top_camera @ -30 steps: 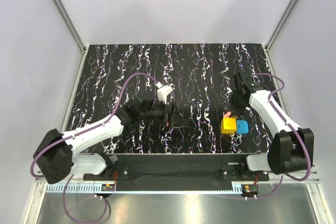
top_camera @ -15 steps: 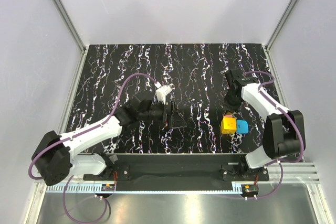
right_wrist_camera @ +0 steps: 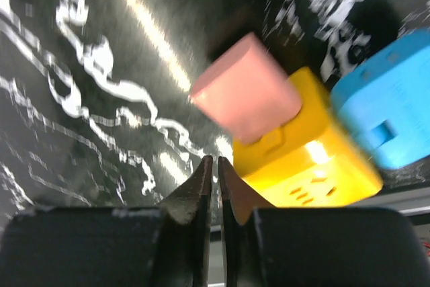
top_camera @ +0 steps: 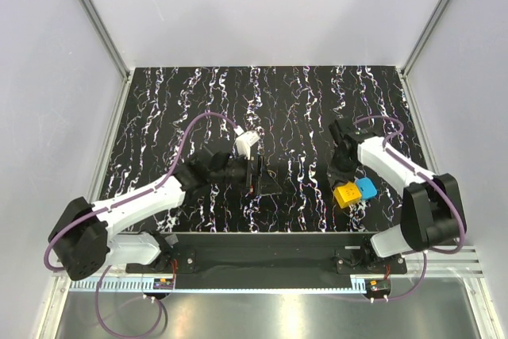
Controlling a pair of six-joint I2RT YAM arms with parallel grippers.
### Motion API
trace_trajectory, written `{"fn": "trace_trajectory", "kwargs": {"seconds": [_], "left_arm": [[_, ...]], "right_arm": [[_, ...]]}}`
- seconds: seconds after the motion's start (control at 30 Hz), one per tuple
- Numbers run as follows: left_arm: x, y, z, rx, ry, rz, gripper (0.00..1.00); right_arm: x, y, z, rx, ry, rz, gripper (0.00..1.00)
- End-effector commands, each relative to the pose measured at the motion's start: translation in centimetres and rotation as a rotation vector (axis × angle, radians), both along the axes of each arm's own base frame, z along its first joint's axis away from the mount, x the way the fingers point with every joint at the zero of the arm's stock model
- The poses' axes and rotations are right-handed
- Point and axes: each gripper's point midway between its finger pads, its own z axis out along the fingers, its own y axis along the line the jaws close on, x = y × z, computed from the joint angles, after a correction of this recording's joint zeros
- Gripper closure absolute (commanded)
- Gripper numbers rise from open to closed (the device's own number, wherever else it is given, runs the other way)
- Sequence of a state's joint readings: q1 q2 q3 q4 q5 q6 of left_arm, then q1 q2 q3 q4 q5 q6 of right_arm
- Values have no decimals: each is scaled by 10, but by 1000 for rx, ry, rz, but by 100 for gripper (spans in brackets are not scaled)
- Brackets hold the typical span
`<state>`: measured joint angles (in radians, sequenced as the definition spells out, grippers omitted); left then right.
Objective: Pull the plug off the socket
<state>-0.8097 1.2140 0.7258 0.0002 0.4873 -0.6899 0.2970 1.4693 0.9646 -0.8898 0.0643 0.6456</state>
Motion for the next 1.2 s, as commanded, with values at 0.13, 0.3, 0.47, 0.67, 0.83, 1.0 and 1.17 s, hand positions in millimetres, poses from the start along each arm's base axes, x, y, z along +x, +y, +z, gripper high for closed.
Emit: {"fn": "trace_trajectory", "kwargs": {"seconds": [0.13, 0.3, 0.47, 0.67, 0.83, 1.0, 1.17], "left_arm": [[9, -12, 16, -71, -35, -7, 12], [11, -25, 19, -102, -3, -37, 12], [12, -30, 25, -126, -5, -49, 12], [8, -25, 24, -127, -6, -41, 12], [4, -17, 23, -123, -14, -26, 12], [4, -15, 22, -116, -19, -25, 12], [3, -15, 22, -116, -20, -27, 12]], "right_arm": [[-23, 4, 40, 20, -88, -35, 63], [-32, -19, 57, -39, -165, -200, 12], [-41, -20, 48, 10, -102, -419, 0], [-36, -28, 44, -3, -88, -615, 7], [-27, -39, 43, -48, -98, -651, 11], [-28, -47, 34, -64, -63, -678, 14], [-19, -57, 30, -99, -75, -660, 15]]}}
